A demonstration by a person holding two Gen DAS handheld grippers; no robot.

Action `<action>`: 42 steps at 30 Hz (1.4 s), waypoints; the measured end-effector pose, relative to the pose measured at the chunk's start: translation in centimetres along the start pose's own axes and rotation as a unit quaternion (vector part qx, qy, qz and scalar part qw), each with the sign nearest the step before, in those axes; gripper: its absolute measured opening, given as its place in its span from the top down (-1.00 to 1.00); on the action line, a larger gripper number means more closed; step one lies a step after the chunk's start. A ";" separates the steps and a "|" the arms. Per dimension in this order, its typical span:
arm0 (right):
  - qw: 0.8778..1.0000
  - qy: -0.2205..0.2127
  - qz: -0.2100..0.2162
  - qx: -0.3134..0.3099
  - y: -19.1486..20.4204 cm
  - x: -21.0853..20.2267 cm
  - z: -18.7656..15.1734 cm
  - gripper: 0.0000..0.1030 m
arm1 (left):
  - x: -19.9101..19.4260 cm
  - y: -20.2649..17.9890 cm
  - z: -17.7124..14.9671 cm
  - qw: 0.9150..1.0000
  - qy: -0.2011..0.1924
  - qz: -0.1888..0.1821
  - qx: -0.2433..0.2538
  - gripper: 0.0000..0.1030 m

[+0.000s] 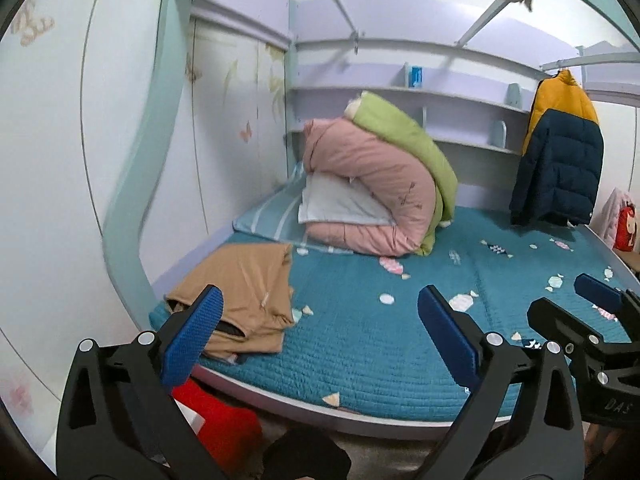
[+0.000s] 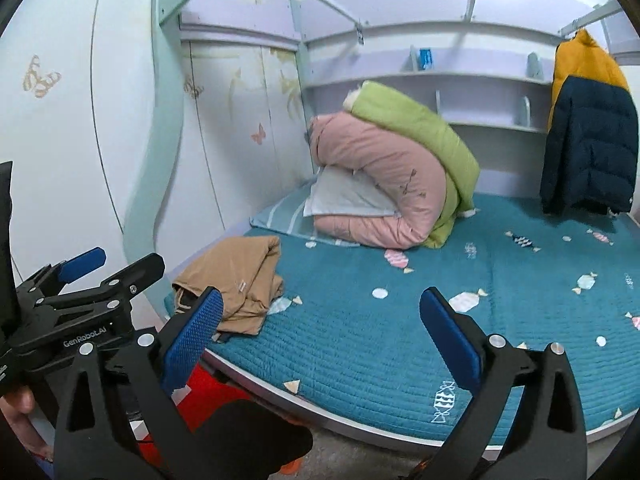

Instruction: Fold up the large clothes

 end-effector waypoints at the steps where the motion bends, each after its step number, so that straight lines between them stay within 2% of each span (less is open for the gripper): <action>1: 1.000 -0.006 -0.001 0.001 -0.1 -0.5 0.1 -0.85 | -0.6 -0.3 0.2 1.000 -0.007 0.002 0.005 -0.91; 11: 0.999 -0.051 -0.006 0.000 -0.5 -4.7 0.9 -0.85 | -4.5 -1.9 1.0 0.998 -0.050 0.016 0.023 -0.91; 20: 0.997 -0.075 -0.015 -0.001 -0.5 -6.4 1.5 -0.85 | -5.4 -2.4 1.4 0.998 -0.060 0.012 0.028 -0.91; 42: 0.996 -0.082 -0.019 0.003 -0.6 -6.7 1.8 -0.85 | -6.2 -2.8 0.9 0.997 -0.067 0.007 0.025 -0.91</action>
Point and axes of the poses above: each gripper's, at about its wrist camera, not at the fingertips, and x roughly the way its jaws point, y to its left, z to its top, the point moved 10 cm from there along x, roughly the way its jaws point, and after that the axes turned 12 degrees about y, right-handed, at the moved point
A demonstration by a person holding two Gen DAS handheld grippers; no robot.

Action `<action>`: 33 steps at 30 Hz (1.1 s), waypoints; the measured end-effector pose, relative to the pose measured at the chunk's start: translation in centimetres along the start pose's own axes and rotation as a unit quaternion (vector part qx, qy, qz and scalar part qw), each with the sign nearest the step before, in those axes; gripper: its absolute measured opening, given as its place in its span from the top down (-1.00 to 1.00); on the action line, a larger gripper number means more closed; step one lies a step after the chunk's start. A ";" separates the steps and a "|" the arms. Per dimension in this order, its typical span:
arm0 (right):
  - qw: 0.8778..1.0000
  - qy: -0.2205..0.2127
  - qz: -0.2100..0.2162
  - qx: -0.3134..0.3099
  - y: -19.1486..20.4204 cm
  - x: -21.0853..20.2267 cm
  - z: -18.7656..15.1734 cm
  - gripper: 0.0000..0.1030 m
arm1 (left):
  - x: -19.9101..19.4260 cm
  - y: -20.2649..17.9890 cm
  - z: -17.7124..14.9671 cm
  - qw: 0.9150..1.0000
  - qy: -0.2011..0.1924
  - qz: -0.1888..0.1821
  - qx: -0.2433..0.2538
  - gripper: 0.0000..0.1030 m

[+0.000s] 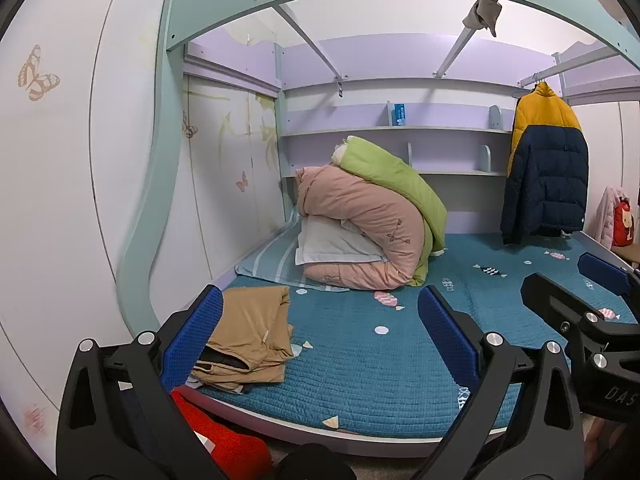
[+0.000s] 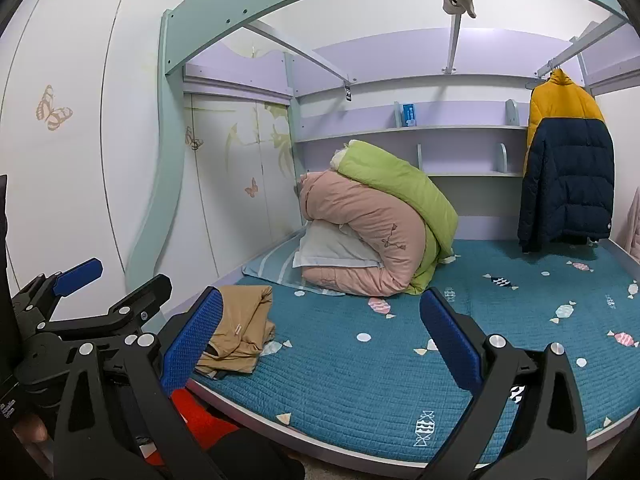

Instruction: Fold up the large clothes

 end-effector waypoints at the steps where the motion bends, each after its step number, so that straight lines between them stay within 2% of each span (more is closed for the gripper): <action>1: 1.000 0.000 0.001 0.000 0.0 0.0 0.0 -0.85 | 0.0 0.0 0.0 1.000 0.000 -0.001 0.000 -0.91; 33: 1.000 0.000 0.001 -0.001 0.9 0.1 -0.1 -0.85 | -0.4 0.0 0.2 1.000 -0.002 0.002 -0.007 -0.91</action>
Point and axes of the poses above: each gripper's, at about its wrist camera, not at the fingertips, and x roughly the way its jaws point, y to its left, z to its top, the point moved 10 cm from there along x, roughly the way its jaws point, and after that the axes turned 12 degrees about y, right-handed, at the moved point
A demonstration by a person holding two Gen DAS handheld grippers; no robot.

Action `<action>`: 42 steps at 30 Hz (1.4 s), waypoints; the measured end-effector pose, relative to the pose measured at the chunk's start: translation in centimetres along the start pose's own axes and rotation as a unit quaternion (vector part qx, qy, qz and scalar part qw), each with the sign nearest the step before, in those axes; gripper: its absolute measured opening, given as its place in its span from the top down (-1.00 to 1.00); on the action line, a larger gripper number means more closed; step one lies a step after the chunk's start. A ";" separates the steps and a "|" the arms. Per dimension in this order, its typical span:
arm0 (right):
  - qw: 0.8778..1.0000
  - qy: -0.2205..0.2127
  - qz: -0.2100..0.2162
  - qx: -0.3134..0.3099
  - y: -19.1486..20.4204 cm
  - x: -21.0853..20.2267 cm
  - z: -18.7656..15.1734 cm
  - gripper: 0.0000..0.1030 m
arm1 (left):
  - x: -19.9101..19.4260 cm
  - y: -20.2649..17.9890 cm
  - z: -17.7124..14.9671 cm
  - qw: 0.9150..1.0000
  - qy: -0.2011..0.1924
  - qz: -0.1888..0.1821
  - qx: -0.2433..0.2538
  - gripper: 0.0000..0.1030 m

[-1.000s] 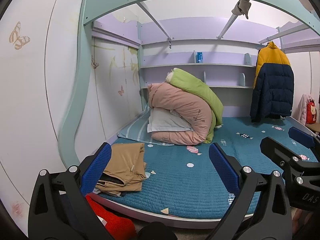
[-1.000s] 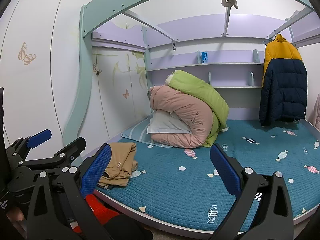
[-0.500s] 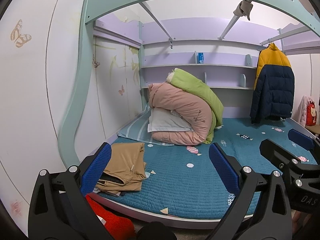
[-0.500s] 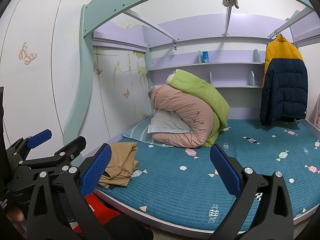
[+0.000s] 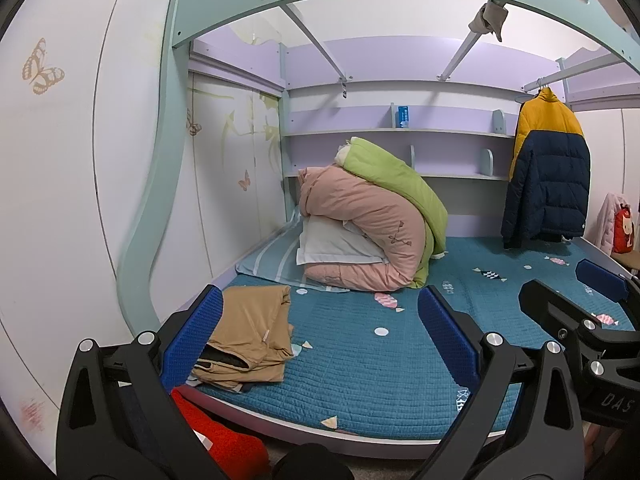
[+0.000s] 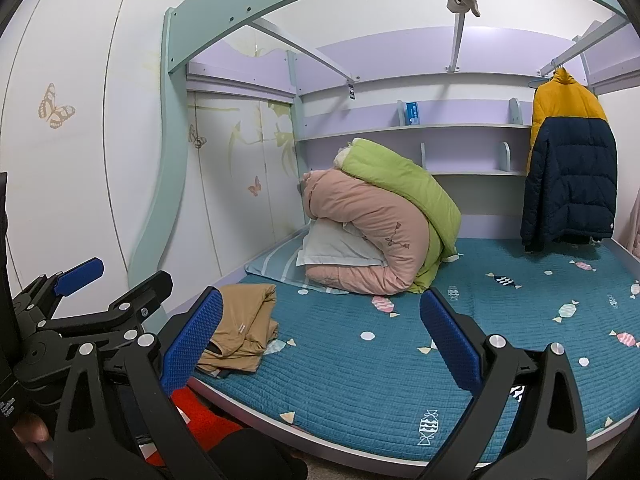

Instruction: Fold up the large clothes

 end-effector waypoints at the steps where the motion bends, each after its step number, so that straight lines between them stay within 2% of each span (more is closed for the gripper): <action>1: 1.000 0.000 0.000 0.000 0.0 0.0 0.0 -0.85 | 0.0 0.0 0.0 1.000 0.000 0.000 0.000 -0.91; 42: 1.000 0.001 0.003 -0.001 0.0 0.2 0.1 -0.85 | -0.7 -0.1 0.1 1.000 -0.002 0.010 -0.006 -0.91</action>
Point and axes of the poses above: each gripper's, at about its wrist camera, not at the fingertips, and x roughly the way its jaws point, y to its left, z to its top, the point moved 10 cm from there along x, roughly the way its jaws point, and after that the axes turned 12 degrees about y, right-handed, at the moved point
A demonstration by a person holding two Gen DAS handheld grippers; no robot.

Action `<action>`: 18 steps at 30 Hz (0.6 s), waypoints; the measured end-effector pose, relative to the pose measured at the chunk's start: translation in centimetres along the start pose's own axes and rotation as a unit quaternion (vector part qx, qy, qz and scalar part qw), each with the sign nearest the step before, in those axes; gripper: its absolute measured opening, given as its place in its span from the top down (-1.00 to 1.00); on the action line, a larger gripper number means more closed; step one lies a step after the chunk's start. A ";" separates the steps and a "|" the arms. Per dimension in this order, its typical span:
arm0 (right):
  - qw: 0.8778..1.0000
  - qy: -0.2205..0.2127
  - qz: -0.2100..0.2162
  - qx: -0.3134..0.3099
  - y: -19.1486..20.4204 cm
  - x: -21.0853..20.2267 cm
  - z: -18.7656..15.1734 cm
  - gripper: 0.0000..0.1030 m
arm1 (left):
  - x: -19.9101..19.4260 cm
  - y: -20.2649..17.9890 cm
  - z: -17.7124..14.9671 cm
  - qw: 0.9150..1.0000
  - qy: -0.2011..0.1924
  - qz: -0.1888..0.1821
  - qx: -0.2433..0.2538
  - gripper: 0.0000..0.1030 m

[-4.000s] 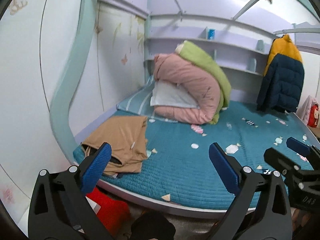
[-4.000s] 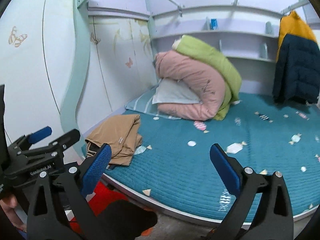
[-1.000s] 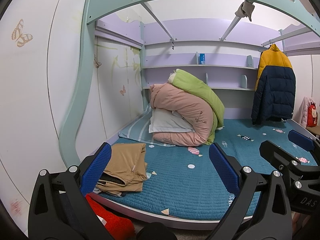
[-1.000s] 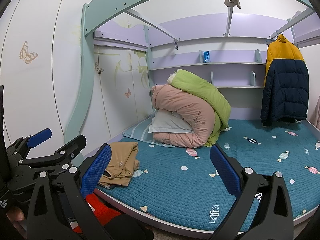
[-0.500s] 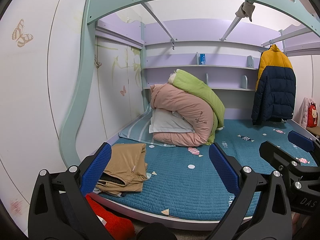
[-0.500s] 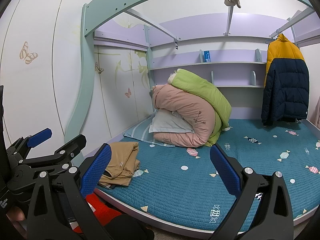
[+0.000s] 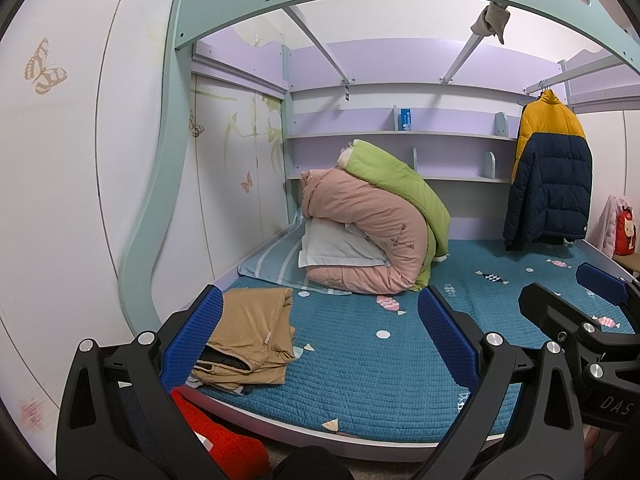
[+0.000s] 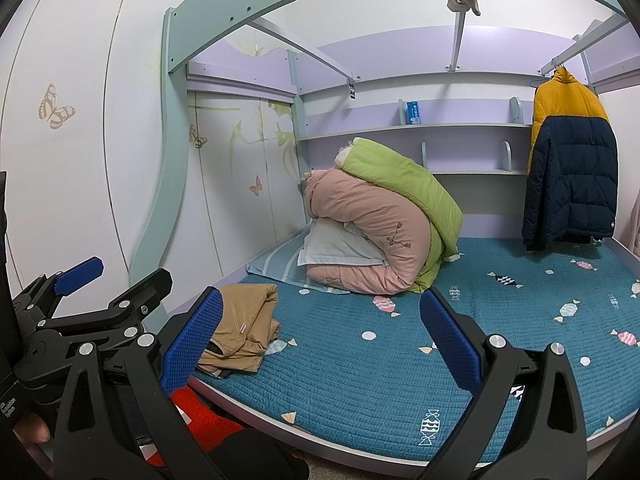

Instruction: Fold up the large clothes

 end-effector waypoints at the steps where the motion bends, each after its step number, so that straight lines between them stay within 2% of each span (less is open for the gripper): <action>1: 1.000 0.000 0.000 0.000 0.0 0.0 0.0 -0.85 | -0.1 0.0 0.1 1.000 0.000 0.001 0.000 -0.91; 18: 1.000 0.002 0.002 0.004 0.3 0.2 -0.2 -0.85 | -0.4 -0.4 0.1 1.000 -0.002 0.008 -0.005 -0.91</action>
Point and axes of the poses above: each gripper's, at about its wrist camera, not at the fingertips, and x roughly the way its jaws point, y to its left, z to its top, the point moved 10 cm from there along x, roughly the way its jaws point, and after that the axes turned 12 degrees about y, right-handed, at the moved point
